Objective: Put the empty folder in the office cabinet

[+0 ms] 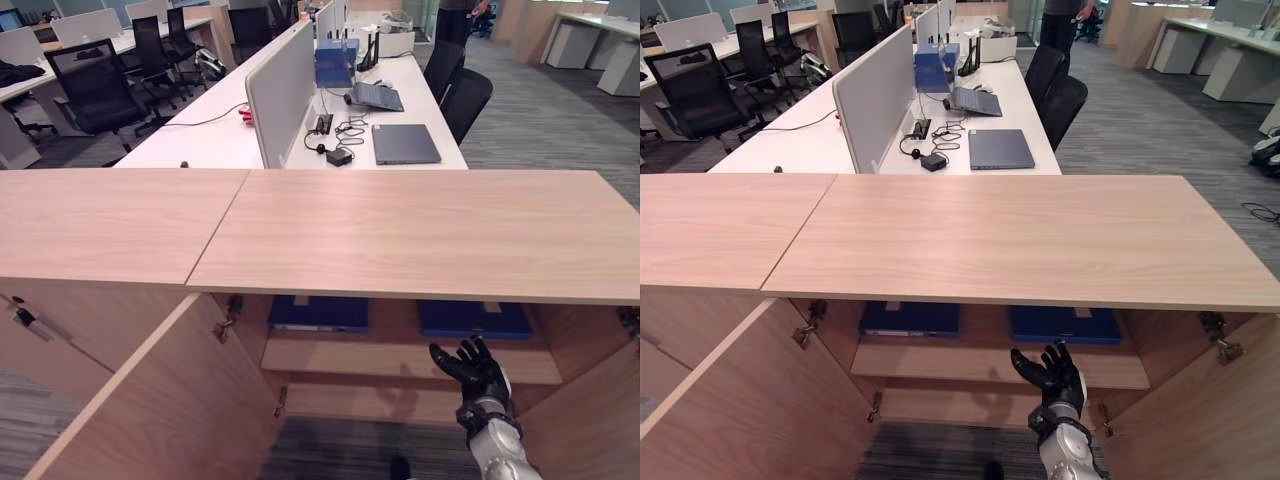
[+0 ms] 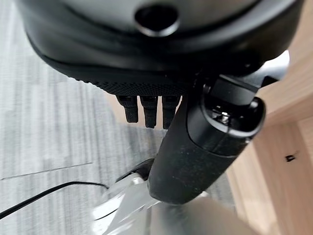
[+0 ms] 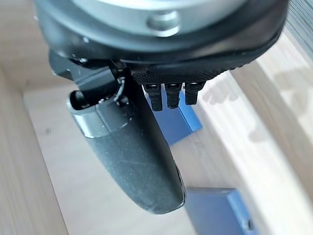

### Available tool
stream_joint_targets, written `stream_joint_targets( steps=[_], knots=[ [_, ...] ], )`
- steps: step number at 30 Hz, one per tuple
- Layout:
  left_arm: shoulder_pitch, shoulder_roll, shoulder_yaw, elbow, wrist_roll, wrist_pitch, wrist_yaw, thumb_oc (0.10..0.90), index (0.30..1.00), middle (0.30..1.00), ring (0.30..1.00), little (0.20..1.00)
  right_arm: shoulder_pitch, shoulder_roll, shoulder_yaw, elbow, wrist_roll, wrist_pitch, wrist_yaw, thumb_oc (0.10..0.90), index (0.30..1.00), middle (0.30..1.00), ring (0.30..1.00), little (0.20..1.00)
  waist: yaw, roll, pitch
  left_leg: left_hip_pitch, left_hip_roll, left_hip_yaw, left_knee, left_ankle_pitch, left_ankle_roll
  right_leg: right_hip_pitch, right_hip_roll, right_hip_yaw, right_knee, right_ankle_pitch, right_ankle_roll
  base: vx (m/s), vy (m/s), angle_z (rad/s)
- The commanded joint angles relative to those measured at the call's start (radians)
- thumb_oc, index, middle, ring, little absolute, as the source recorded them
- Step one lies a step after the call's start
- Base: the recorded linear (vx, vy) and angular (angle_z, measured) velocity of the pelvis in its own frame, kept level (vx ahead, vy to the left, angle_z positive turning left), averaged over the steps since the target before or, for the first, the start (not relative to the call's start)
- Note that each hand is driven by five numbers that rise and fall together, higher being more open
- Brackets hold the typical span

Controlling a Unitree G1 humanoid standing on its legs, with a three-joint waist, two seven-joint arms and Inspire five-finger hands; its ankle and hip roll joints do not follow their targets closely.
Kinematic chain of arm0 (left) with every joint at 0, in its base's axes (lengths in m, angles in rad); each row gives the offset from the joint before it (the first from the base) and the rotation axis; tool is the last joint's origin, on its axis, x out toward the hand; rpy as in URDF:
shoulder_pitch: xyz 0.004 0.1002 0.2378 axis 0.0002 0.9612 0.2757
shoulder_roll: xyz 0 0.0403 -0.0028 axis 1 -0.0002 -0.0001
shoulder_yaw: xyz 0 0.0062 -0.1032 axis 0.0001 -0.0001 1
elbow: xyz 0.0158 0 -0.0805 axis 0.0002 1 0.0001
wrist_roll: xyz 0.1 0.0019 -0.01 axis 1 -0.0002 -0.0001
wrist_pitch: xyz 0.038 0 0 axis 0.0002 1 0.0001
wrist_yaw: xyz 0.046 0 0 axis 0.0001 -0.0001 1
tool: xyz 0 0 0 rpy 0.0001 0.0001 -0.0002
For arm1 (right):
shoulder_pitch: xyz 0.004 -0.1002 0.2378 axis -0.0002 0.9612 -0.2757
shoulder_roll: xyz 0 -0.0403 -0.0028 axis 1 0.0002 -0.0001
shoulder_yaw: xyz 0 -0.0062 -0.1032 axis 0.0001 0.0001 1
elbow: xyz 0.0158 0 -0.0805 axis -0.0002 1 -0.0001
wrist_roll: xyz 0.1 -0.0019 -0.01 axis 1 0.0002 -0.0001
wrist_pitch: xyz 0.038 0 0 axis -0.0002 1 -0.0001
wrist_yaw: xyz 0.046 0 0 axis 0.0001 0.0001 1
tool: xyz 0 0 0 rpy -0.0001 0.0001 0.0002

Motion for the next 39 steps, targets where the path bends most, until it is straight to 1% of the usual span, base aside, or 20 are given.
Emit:
stream_joint_targets(
  steps=[1,4,5,6,8,9,12,13,15,16,17,18,19,22,23,27,28,31,34,39],
  knots=[
    [-0.170,-0.111,0.047,-0.122,-0.067,-0.163,-0.042,0.800,0.900,0.900,0.900,0.900,-0.124,-0.070,0.050,-0.116,-0.119,-0.051,0.127,0.800,0.900,0.900,0.900,0.900,-0.019,0.008,0.012,0.020,0.013,0.003,-0.003,-0.037,-0.011,0.042,-0.048,0.006,0.158,-0.180,0.082,-0.07,0.002,-0.12],
    [-0.174,-0.083,0.061,-0.162,-0.090,-0.173,-0.045,0.800,0.900,0.900,0.900,0.900,-0.117,-0.093,0.106,-0.119,-0.171,-0.043,0.190,0.800,0.900,0.900,0.900,0.900,-0.005,0.005,0.044,0.027,0.017,-0.009,0.009,-0.038,0.004,-0.005,-0.045,0.027,0.300,-0.195,0.107,-0.12,-0.008,-0.21],
    [-0.176,-0.075,0.055,-0.180,-0.087,-0.179,-0.037,0.800,0.900,0.900,0.900,0.900,-0.113,-0.096,0.119,-0.118,-0.203,-0.042,0.197,0.800,0.900,0.900,0.900,0.900,-0.003,-0.004,0.065,0.021,0.015,-0.050,0.019,-0.035,0.008,-0.017,-0.039,0.076,0.357,-0.191,0.138,-0.12,-0.081,-0.13],
    [-0.174,-0.073,0.051,-0.206,-0.093,-0.181,-0.033,0.800,0.900,0.900,0.900,0.900,-0.113,-0.094,0.126,-0.111,-0.224,-0.037,0.191,0.800,0.900,0.900,0.900,0.900,-0.004,-0.008,0.069,0.004,0.019,-0.076,0.023,-0.028,0.008,-0.024,-0.027,0.133,0.364,-0.191,0.147,-0.14,-0.113,0.13],
    [-0.164,-0.070,0.036,-0.240,-0.106,-0.190,-0.039,0.800,0.900,0.900,0.900,0.900,-0.100,-0.093,0.145,-0.110,-0.265,-0.037,0.184,0.800,0.900,0.900,0.900,0.900,-0.003,-0.012,0.076,-0.048,0.019,-0.138,0.041,-0.018,0.008,0.004,0.002,0.265,0.316,-0.246,0.123,-0.21,-0.131,0.93],
    [-0.174,-0.072,0.030,-0.219,-0.095,-0.190,-0.023,0.800,0.900,0.900,0.900,0.900,-0.091,-0.078,0.174,-0.081,-0.282,-0.041,0.184,0.800,0.900,0.900,0.900,0.900,0.027,-0.014,0.074,-0.095,0.028,-0.172,0.040,0.020,-0.005,0.048,0.006,0.270,0.247,-0.290,0.087,-0.26,-0.216,1.56],
    [-0.200,-0.061,0.028,-0.239,-0.122,-0.193,-0.004,0.800,0.900,0.900,0.900,0.900,-0.079,-0.081,0.195,-0.052,-0.282,-0.042,0.186,0.800,0.900,0.900,0.900,0.900,0.057,-0.006,0.089,-0.207,0.060,-0.248,0.014,0.124,-0.063,0.082,0.027,0.187,0.176,-0.318,0.066,-0.27,-0.242,1.29],
    [-0.212,-0.061,0.034,-0.244,-0.142,-0.196,0.009,0.800,0.900,0.900,0.900,0.900,-0.093,-0.092,0.204,-0.035,-0.295,-0.044,0.176,0.800,0.900,0.900,0.900,0.900,0.068,-0.007,0.107,-0.257,0.072,-0.231,0.016,0.160,-0.076,0.087,0.022,0.135,0.153,-0.302,0.067,-0.41,-0.155,1.55],
    [-0.216,-0.054,0.039,-0.263,-0.153,-0.201,0.011,0.800,0.900,0.900,0.900,0.900,-0.122,-0.118,0.215,-0.014,-0.319,-0.038,0.164,0.800,0.900,0.900,0.900,0.900,0.069,-0.024,0.124,-0.296,0.101,-0.076,0.042,0.151,-0.044,0.068,-0.001,0.062,0.120,-0.270,0.071,-0.54,-0.095,1.24],
    [-0.181,-0.043,0.040,-0.305,-0.139,-0.200,-0.012,0.800,0.900,0.900,0.900,0.900,-0.133,-0.123,0.209,0.007,-0.311,-0.036,0.165,0.800,0.900,0.900,0.900,0.900,0.060,-0.040,0.132,-0.294,0.155,0.108,0.153,0.113,-0.030,0.042,-0.024,-0.041,0.088,-0.228,0.068,-0.46,-0.076,0.70],
    [-0.180,-0.042,0.040,-0.307,-0.139,-0.199,-0.012,0.800,0.900,0.900,0.900,0.900,-0.134,-0.123,0.209,0.008,-0.311,-0.036,0.165,0.800,0.900,0.900,0.900,0.900,0.060,-0.038,0.128,-0.302,0.159,0.107,0.158,0.113,-0.030,0.038,-0.021,-0.041,0.084,-0.223,0.067,-0.43,-0.104,0.88],
    [-0.157,-0.033,0.036,-0.330,-0.129,-0.200,-0.026,0.800,0.900,0.900,0.900,0.900,-0.131,-0.122,0.206,0.010,-0.301,-0.037,0.165,0.800,0.900,0.900,0.900,0.900,0.056,-0.044,0.130,-0.286,0.163,0.153,0.205,0.081,-0.027,0.040,-0.024,-0.070,0.065,-0.212,0.062,-0.24,-0.084,1.26],
    [-0.139,-0.025,0.034,-0.353,-0.120,-0.198,-0.035,0.800,0.900,0.900,0.900,0.900,-0.125,-0.122,0.198,0.010,-0.293,-0.034,0.165,0.800,0.900,0.900,0.900,0.900,0.053,-0.049,0.129,-0.279,0.163,0.164,0.250,0.051,-0.023,0.039,-0.027,-0.090,0.046,-0.194,0.058,-0.31,-0.116,1.31],
    [-0.097,-0.019,0.039,-0.373,-0.105,-0.196,-0.051,0.800,0.900,0.900,0.900,0.900,-0.092,-0.117,0.157,0.017,-0.283,-0.028,0.157,0.800,0.900,0.900,0.900,0.900,0.041,-0.053,0.119,-0.188,0.134,0.128,0.282,-0.045,-0.021,0.050,-0.062,-0.162,0.025,-0.151,0.053,-0.25,0.021,1.22],
    [-0.094,-0.021,0.047,-0.359,-0.102,-0.194,-0.044,0.800,0.900,0.900,0.900,0.900,-0.071,-0.108,0.126,0.016,-0.263,-0.026,0.148,0.800,0.900,0.900,0.900,0.900,0.029,-0.044,0.109,-0.106,0.131,0.090,0.276,-0.060,-0.039,0.045,-0.082,-0.215,0.038,-0.132,0.048,-0.20,0.138,1.30],
    [-0.099,-0.017,0.041,-0.345,-0.082,-0.192,-0.045,0.800,0.900,0.900,0.900,0.900,-0.061,-0.094,0.098,0.018,-0.237,-0.029,0.137,0.800,0.900,0.900,0.900,0.900,0.010,-0.034,0.096,-0.020,0.140,0.068,0.262,-0.047,-0.065,0.033,-0.112,-0.289,0.047,-0.106,0.047,-0.17,0.241,1.25],
    [-0.101,-0.020,0.025,-0.352,-0.067,-0.188,-0.055,0.800,0.900,0.900,0.900,0.900,-0.049,-0.089,0.084,0.010,-0.229,-0.028,0.131,0.800,0.900,0.900,0.900,0.900,-0.004,-0.032,0.085,0.002,0.136,0.102,0.235,-0.056,-0.068,0.031,-0.129,-0.323,0.040,-0.085,0.057,-0.14,0.259,0.88],
    [-0.102,-0.024,0.022,-0.364,-0.055,-0.181,-0.063,0.800,0.900,0.900,0.900,0.900,-0.041,-0.074,0.075,0.010,-0.224,-0.020,0.128,0.800,0.900,0.900,0.900,0.900,-0.008,-0.036,0.066,0.010,0.111,0.144,0.179,-0.092,-0.063,0.033,-0.144,-0.329,0.033,-0.058,0.074,-0.01,0.188,0.82],
    [-0.098,-0.017,0.027,-0.365,-0.054,-0.181,-0.060,0.800,0.900,0.900,0.900,0.900,-0.034,-0.056,0.070,0.008,-0.220,-0.012,0.123,0.800,0.900,0.900,0.900,0.900,0.001,-0.048,0.057,0.015,0.074,0.135,0.135,-0.121,-0.049,0.027,-0.168,-0.318,0.040,-0.032,0.093,0.00,0.230,0.49],
    [-0.101,0.009,0.039,-0.385,-0.026,-0.183,-0.044,0.800,0.900,0.900,0.900,0.900,-0.032,0.004,0.086,-0.004,-0.220,-0.005,0.125,0.800,0.900,0.900,0.900,0.900,0.029,-0.078,0.066,0.044,0.007,0.128,0.027,-0.125,-0.006,0.005,-0.211,-0.303,0.067,0.029,0.138,-0.06,0.252,0.32]
  ],
)
